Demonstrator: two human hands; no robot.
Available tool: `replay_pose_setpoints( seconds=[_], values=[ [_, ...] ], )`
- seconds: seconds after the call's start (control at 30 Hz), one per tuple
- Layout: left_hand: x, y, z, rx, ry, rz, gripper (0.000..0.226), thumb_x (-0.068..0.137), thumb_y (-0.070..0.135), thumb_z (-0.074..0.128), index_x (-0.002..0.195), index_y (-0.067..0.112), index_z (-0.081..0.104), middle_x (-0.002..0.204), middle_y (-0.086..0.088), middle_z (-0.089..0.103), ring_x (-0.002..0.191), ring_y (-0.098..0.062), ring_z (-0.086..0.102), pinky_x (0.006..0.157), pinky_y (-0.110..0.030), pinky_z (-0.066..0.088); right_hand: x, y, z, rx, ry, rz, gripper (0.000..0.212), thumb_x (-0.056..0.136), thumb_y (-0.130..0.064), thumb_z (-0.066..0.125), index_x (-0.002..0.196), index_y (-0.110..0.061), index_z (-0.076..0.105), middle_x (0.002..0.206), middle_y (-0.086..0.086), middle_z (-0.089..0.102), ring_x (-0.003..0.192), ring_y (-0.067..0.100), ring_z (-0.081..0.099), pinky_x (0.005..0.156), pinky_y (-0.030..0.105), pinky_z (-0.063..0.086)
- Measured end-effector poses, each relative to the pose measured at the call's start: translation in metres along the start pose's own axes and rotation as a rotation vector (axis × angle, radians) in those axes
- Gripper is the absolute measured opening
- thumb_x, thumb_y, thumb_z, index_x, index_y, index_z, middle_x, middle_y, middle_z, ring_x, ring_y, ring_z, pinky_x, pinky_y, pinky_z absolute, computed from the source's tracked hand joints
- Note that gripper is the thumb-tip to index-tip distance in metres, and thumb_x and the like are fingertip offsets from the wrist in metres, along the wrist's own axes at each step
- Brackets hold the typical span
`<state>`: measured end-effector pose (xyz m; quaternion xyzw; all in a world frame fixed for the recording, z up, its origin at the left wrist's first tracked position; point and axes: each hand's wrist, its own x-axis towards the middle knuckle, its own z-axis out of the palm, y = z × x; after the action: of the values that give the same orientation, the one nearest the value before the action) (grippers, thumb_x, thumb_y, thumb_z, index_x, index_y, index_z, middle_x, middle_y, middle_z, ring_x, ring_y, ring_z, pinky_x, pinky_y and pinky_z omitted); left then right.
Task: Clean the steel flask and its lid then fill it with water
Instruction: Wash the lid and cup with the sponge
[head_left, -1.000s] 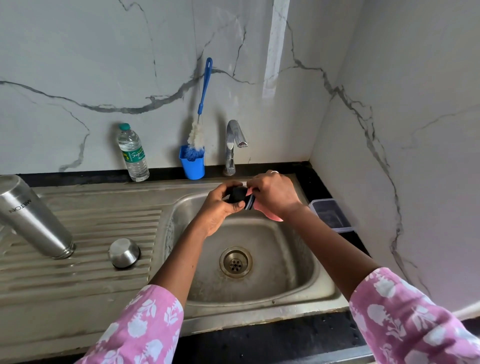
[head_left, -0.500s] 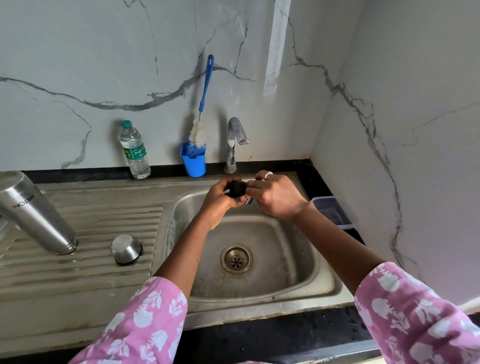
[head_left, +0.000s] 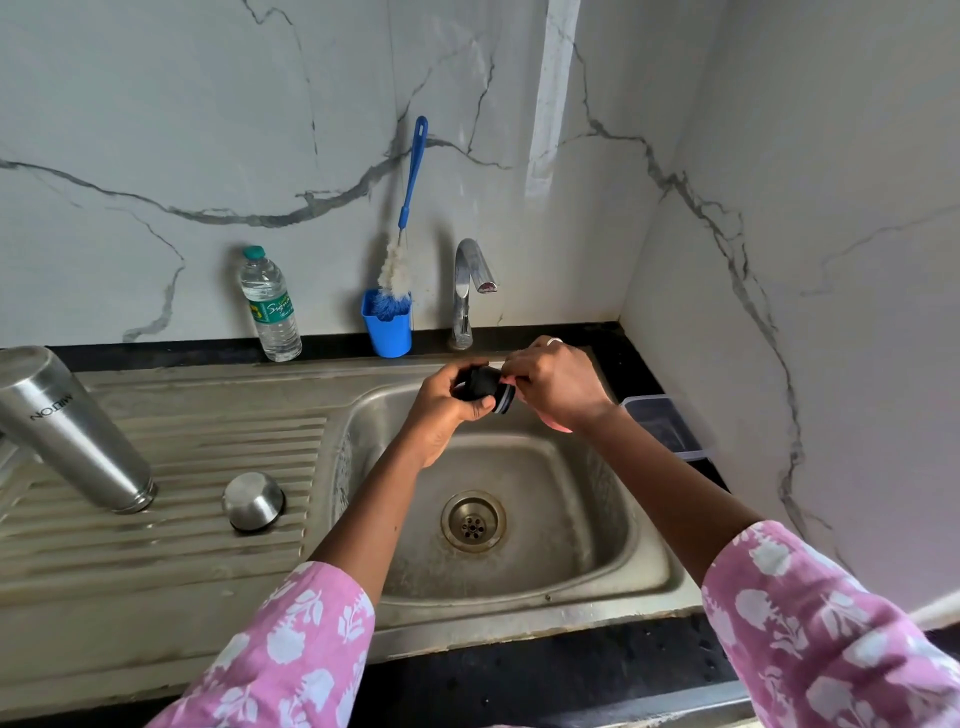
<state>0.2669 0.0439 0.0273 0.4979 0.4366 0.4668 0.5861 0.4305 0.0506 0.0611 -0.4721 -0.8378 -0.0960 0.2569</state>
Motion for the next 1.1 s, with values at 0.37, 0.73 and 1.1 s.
replay_pose_setpoints(
  seconds=[0.37, 0.73, 1.1],
  values=[
    [0.001, 0.005, 0.001, 0.047, -0.016, 0.027, 0.051, 0.067, -0.008, 0.069, 0.104, 0.025, 0.062, 0.109, -0.008, 0.064, 0.113, -0.029, 0.057, 0.101, -0.045, 0.045, 0.002, -0.002, 0.0, 0.043, 0.045, 0.086, 0.02, 0.07, -0.009, 0.053, 0.073, -0.015, 0.072, 0.071, 0.003, 0.069, 0.07, 0.033, 0.061, 0.048, 0.03, 0.042],
    [0.001, 0.007, 0.002, 0.129, 0.077, 0.017, 0.045, 0.075, -0.013, 0.066, 0.112, 0.012, 0.059, 0.113, -0.013, 0.061, 0.104, -0.025, 0.058, 0.1, -0.048, 0.046, -0.005, -0.001, -0.002, -0.062, 0.134, -0.242, 0.014, 0.066, -0.004, 0.064, 0.069, -0.014, 0.072, 0.076, -0.002, 0.072, 0.065, 0.029, 0.062, 0.039, 0.026, 0.045],
    [-0.005, 0.008, -0.002, 0.113, -0.071, 0.055, 0.059, 0.07, -0.022, 0.063, 0.104, 0.027, 0.062, 0.108, -0.003, 0.064, 0.102, -0.022, 0.062, 0.085, -0.028, 0.051, 0.006, 0.004, 0.003, 0.06, -0.125, 0.167, 0.01, 0.079, -0.011, 0.063, 0.081, -0.013, 0.073, 0.082, 0.008, 0.071, 0.079, 0.034, 0.062, 0.058, 0.034, 0.045]
  ],
)
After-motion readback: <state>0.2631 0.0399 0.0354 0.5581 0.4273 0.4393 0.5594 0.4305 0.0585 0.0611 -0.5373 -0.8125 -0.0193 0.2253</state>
